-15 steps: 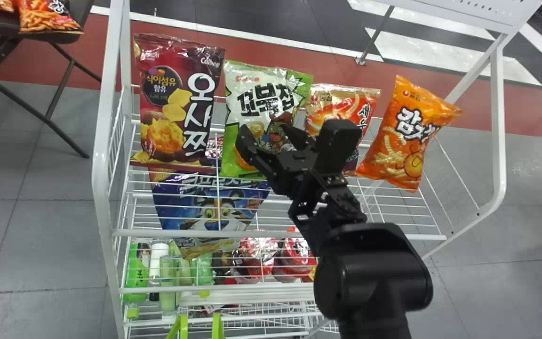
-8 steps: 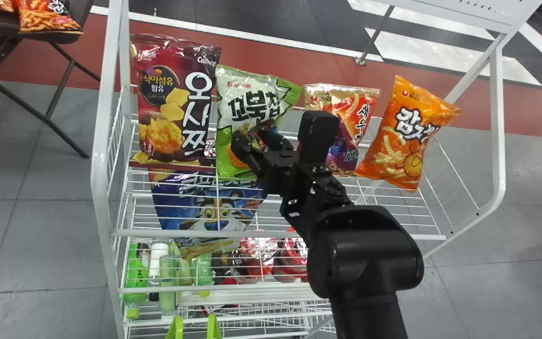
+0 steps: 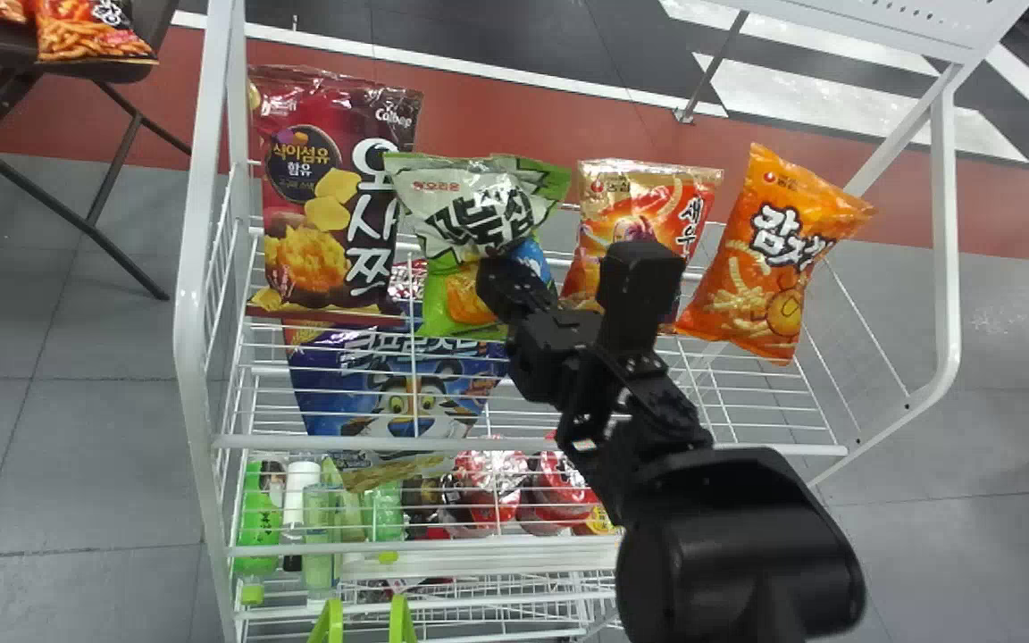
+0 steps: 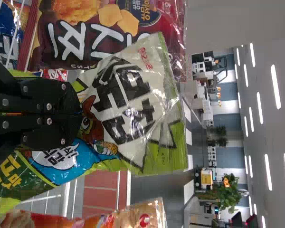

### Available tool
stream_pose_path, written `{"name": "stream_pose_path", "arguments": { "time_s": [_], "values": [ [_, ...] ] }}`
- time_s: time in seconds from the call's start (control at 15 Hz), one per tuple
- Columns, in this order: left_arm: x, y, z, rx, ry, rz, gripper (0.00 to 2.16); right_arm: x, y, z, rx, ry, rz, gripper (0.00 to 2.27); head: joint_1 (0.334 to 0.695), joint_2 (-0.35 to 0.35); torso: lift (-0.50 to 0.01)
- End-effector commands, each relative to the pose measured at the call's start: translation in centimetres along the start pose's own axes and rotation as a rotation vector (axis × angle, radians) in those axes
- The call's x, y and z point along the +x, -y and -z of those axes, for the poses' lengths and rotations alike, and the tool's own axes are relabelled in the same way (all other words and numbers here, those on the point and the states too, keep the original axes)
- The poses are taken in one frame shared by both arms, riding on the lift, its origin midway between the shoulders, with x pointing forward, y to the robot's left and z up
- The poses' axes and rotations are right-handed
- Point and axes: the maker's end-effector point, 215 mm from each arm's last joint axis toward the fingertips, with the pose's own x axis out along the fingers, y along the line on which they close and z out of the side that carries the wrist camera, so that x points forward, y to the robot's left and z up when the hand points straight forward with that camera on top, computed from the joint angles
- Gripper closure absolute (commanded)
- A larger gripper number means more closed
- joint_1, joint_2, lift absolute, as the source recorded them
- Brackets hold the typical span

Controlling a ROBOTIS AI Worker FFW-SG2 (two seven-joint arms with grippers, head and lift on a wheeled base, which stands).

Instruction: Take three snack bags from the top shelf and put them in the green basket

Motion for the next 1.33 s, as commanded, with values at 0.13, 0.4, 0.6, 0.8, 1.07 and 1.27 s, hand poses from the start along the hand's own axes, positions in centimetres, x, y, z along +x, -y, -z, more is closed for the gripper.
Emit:
{"name": "stream_pose_path", "arguments": {
  "time_s": [0.13,0.4,0.6,0.8,1.07,1.27],
  "values": [
    [0.0,0.5,-0.1,0.016,-0.005,0.001,1.40,-7.0,1.4,-2.2,-0.017,0.040,0.029,2.12,0.695,-0.350,-0.028],
    [0.0,0.6,-0.5,0.018,0.005,0.004,1.40,-14.4,0.7,-0.8,0.002,-0.022,-0.008,2.12,0.695,-0.350,-0.028],
    [0.2,0.7,-0.9,0.021,0.014,0.007,1.40,-18.7,0.5,5.0,0.097,-0.242,-0.043,2.12,0.695,-0.350,-0.028],
    [0.5,0.8,-1.6,0.036,0.018,0.004,1.40,-23.2,-0.3,10.0,0.245,-0.442,-0.156,2.12,0.695,-0.350,-0.028],
    [1.4,1.0,-3.3,0.068,0.019,0.005,1.40,-28.6,-4.4,14.4,0.482,-0.672,-0.305,2.12,0.695,-0.350,-0.028],
    [2.0,1.1,-3.5,0.080,0.001,0.007,1.40,-31.6,-8.2,17.2,0.630,-0.824,-0.376,2.12,0.695,-0.350,-0.028]
  ]
}}
